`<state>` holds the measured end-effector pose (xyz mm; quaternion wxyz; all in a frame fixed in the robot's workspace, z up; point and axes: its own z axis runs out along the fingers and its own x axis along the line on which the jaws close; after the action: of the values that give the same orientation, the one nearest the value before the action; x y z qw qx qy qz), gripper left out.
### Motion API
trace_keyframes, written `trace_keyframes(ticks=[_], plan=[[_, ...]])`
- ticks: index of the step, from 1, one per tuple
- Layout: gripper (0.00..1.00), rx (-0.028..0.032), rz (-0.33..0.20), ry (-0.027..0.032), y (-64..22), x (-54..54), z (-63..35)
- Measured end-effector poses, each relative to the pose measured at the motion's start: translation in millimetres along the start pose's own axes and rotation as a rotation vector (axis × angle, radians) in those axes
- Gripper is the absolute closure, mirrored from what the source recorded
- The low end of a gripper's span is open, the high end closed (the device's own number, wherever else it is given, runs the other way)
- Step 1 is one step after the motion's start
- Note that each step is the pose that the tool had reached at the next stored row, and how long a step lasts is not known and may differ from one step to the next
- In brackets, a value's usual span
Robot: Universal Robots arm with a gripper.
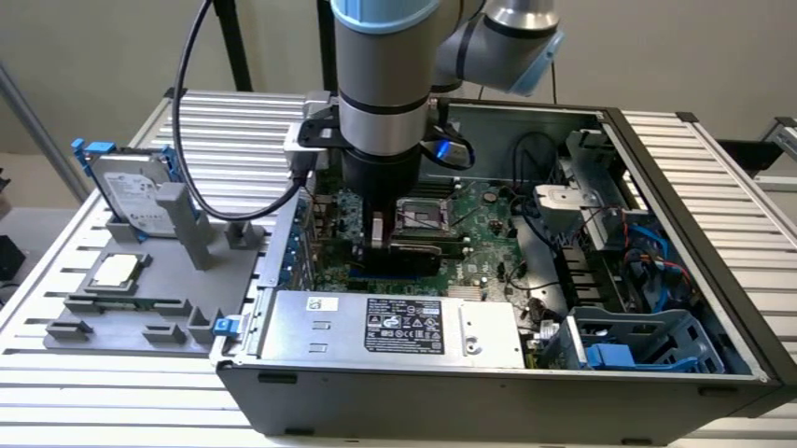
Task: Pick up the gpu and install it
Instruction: 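Insert the gpu into the slot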
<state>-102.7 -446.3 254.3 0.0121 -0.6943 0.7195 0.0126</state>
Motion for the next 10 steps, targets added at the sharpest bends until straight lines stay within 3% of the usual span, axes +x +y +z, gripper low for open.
trace_keyframes(ticks=[10], plan=[[1.00,-0.0023,0.001,0.0000,0.0,0.0,0.7]])
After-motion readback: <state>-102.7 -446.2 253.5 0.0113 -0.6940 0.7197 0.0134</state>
